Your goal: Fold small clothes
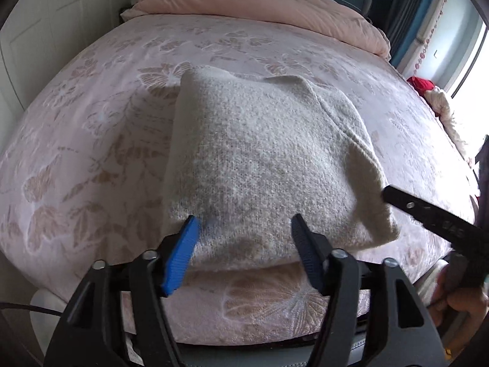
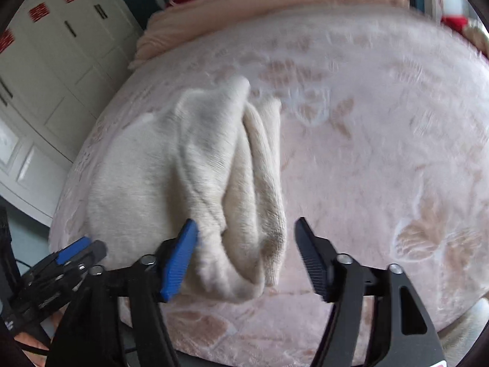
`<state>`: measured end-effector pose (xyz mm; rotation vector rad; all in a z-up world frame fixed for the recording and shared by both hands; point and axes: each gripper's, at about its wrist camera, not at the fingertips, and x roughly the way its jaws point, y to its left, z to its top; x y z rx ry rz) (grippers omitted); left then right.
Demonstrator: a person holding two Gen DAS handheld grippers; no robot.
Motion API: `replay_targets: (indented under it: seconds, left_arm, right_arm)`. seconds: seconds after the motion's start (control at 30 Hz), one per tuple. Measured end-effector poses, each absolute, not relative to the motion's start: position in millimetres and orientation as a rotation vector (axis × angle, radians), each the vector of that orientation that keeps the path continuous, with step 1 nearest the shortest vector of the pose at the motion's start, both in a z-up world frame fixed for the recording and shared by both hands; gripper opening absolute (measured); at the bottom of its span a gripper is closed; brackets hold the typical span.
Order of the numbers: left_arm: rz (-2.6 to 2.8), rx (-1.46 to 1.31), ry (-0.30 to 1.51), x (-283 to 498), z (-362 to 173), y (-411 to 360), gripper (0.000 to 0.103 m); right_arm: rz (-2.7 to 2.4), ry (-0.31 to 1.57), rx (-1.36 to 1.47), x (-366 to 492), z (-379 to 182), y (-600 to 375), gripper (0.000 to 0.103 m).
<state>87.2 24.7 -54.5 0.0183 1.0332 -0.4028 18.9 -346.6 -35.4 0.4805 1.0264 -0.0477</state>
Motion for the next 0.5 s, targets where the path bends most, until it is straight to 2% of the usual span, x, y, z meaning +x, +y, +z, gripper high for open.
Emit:
replay_targets:
  seconds: [0.07, 0.1, 0.17, 0.2, 0.23, 0.27, 0.3, 0.4, 0.5]
  left_arm:
    - [-0.392, -0.028, 1.028, 89.9, -55.1, 32.6, 0.076]
    - [-0.396, -0.068, 1.023, 90.9, -55.4, 38.0, 0.084]
    - [-0.387, -0.178, 1.033, 96.5, -62.6, 54.5, 0.086]
    - [-0.384, -0.211, 1.056, 100.7, -69.3, 60.1, 0.083]
    - [-0.385, -0.244, 1.090, 105.6, -79.7, 65.2, 0.076]
    - [-0.394, -0.275, 1.133, 111.3, -92.0, 69.0, 0.053]
    - [-0.419, -0.314, 1.166, 115.7, -100.4, 70.7, 0.044]
    - [-0.460, -0.330, 1.113, 115.5, -84.9, 66.0, 0.027]
    - [-0.534, -0.284, 1.002, 107.3, -56.0, 58.4, 0.025]
  right_arm:
    - [-0.033, 1.052, 0.524, 24.4, -48.3, -349.4, 0.082]
    - [-0.018, 1.066, 0.549, 27.7, -57.7, -350.6, 0.082]
    - [0.019, 1.090, 0.610, 34.5, -73.9, -348.8, 0.086]
    - [0.024, 1.080, 0.627, 36.1, -78.1, -346.6, 0.080]
    - [0.041, 1.054, 0.632, 38.3, -78.5, -345.3, 0.066]
    - [0.078, 1.044, 0.645, 38.2, -76.4, -344.3, 0.050]
    - [0.082, 1.042, 0.651, 39.9, -72.7, -342.9, 0.041]
    - [0.093, 0.959, 0.572, 34.5, -35.0, -333.4, 0.036]
    - [0.088, 0.853, 0.492, 22.8, 5.3, -329.1, 0.036]
